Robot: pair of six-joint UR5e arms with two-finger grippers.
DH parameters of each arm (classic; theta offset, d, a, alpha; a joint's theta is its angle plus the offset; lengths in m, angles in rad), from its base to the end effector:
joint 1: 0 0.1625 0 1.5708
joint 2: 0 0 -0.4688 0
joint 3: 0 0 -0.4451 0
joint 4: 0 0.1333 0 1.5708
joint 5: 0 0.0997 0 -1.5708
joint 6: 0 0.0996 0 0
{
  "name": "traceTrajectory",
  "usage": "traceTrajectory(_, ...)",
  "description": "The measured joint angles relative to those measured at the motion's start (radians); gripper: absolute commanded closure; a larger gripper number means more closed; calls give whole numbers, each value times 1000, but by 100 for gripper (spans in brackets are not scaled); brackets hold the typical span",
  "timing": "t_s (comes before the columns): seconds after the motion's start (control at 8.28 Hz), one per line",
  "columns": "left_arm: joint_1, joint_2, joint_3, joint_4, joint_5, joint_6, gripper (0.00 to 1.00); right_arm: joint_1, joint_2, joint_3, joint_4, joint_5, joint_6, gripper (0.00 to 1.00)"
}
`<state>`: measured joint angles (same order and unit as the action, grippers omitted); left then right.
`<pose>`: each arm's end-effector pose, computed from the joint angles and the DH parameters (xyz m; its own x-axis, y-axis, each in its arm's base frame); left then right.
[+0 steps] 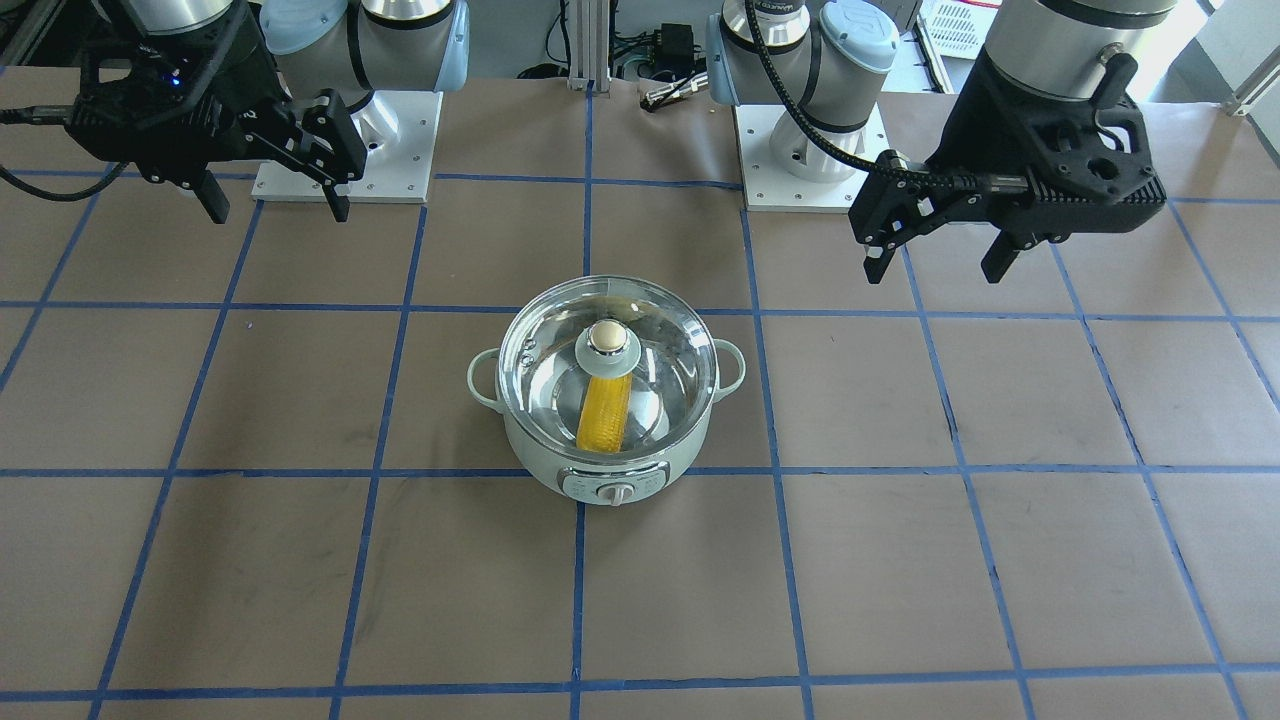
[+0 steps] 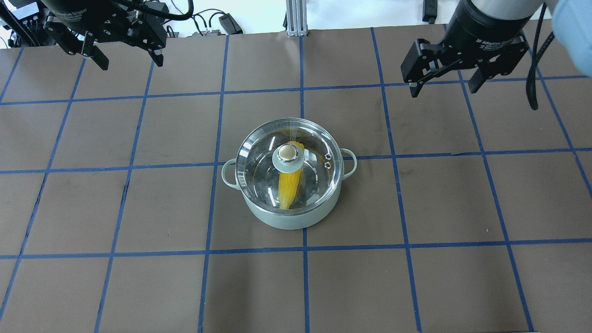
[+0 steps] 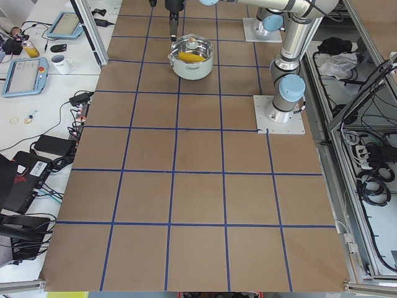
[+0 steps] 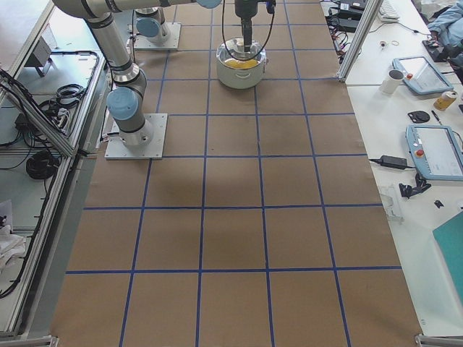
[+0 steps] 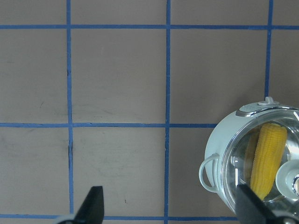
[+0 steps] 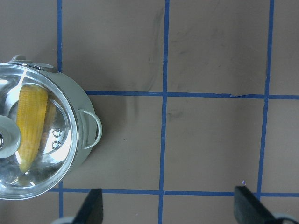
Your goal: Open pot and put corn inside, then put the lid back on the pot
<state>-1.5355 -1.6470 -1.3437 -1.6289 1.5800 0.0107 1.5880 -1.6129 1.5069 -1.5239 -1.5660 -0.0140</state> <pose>-0.1117 -0.5885 0.6069 -0.9996 -0.0255 -0.0102 -0.0244 0.9954 -0.0925 0.1428 -0.5259 0.5844 -0.9995 -0.0315 -0.0040 -0.0312 0.9978 -0.0591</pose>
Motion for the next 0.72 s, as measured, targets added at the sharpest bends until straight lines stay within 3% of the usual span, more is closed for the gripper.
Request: traceTrajectory(0.72,0,-1,0,0,0,0,0,10,5,-5,3,1,6,0)
